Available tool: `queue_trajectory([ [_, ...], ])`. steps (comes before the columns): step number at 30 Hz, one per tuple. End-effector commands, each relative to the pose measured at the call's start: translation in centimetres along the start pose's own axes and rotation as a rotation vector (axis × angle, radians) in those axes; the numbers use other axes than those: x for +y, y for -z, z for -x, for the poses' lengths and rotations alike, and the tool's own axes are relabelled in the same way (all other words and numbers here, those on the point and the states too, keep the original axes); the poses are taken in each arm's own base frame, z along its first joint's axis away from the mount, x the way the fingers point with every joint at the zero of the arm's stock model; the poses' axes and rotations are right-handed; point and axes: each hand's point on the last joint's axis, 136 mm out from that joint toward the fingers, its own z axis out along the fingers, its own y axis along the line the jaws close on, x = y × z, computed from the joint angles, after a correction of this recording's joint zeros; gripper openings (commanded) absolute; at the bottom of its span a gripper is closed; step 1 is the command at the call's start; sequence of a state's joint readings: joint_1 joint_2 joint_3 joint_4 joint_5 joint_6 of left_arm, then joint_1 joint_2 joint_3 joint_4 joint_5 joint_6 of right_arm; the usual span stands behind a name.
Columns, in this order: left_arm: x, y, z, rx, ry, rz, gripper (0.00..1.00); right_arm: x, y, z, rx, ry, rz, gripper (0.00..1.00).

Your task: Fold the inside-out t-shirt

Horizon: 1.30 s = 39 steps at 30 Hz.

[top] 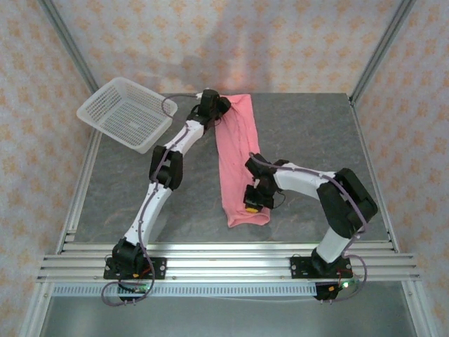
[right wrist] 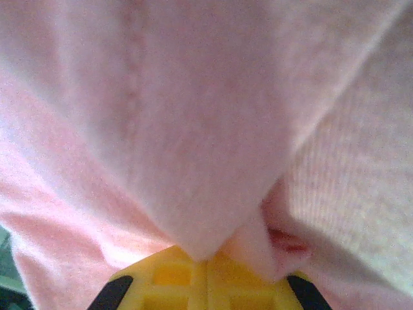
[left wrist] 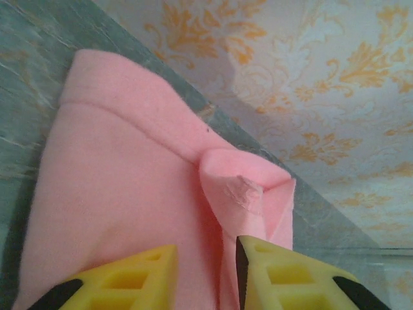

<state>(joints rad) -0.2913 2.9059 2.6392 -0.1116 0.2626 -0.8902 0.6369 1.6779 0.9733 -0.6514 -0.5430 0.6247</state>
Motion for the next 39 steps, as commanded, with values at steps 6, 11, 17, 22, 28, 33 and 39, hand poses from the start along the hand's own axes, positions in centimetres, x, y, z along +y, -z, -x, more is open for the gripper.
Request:
queue_trajectory([
  [6,-13.9,17.0,4.9,0.014,-0.131,-0.16,0.61,-2.8,8.9,1.7,-0.293,-0.125,-0.017,0.24],
  [11,-13.5,26.9,-0.4,0.153,-0.201,-0.101,0.61,-8.3,8.6,0.9,-0.348,-0.229,0.024,0.32],
  [17,-9.7,35.3,-8.9,0.34,-0.209,-0.054,0.57,-5.7,6.3,-0.1,-0.248,-0.081,0.245,0.37],
  [22,-5.5,39.2,-13.1,0.376,-0.185,-0.043,0.58,-3.6,7.3,2.1,-0.344,0.078,0.301,0.49],
  [28,0.2,40.3,-19.3,0.573,-0.205,0.035,0.59,-3.3,5.0,4.9,-0.343,0.132,0.271,0.63],
  [33,3.2,40.1,-22.4,0.623,-0.158,0.067,0.6,-1.8,3.7,6.0,-0.317,0.18,0.344,0.66],
  [39,3.6,39.2,-24.5,0.618,-0.157,0.055,0.61,0.3,4.4,6.7,-0.31,0.217,0.413,0.59],
])
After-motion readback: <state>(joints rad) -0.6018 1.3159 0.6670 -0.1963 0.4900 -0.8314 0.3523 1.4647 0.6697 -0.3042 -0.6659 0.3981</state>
